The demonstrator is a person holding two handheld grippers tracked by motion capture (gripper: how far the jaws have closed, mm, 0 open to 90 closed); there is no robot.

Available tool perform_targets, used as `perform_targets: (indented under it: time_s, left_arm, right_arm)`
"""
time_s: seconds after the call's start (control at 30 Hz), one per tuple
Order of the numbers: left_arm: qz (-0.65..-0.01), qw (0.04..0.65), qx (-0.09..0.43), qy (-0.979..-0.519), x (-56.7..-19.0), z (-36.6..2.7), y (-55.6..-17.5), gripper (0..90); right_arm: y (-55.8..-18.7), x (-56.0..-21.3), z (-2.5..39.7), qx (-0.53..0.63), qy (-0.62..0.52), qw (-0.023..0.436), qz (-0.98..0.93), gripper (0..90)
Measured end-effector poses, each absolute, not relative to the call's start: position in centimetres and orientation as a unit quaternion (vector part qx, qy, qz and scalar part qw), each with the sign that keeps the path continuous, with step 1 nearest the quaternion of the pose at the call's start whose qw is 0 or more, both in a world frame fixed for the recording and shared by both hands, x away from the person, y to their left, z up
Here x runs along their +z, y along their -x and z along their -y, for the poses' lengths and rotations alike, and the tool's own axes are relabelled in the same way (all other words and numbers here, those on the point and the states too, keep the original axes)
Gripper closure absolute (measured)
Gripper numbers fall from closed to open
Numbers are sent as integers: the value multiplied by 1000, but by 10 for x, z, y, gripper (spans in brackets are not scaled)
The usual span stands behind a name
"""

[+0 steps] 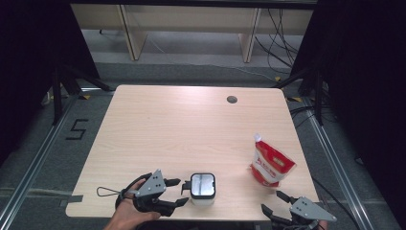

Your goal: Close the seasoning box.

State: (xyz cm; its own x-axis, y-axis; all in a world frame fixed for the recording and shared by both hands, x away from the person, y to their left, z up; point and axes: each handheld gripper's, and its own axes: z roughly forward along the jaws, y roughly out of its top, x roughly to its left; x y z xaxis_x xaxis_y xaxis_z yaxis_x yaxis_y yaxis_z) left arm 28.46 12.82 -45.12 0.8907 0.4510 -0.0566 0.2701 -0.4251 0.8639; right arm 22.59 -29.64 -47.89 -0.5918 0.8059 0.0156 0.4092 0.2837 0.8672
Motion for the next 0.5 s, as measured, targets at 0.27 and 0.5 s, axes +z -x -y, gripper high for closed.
perform_targets:
  time_s: [0.27, 0.5]
  left_arm:
    - [-235, 487, 89, -836, -461, -140, -279, 320]
    - [-243, 476, 90, -840, -470, -147, -276, 291]
  right_arm:
    - [-225, -479, 296, 447, -396, 217, -772, 307]
    - [-226, -480, 296, 448, -396, 213, -773, 298]
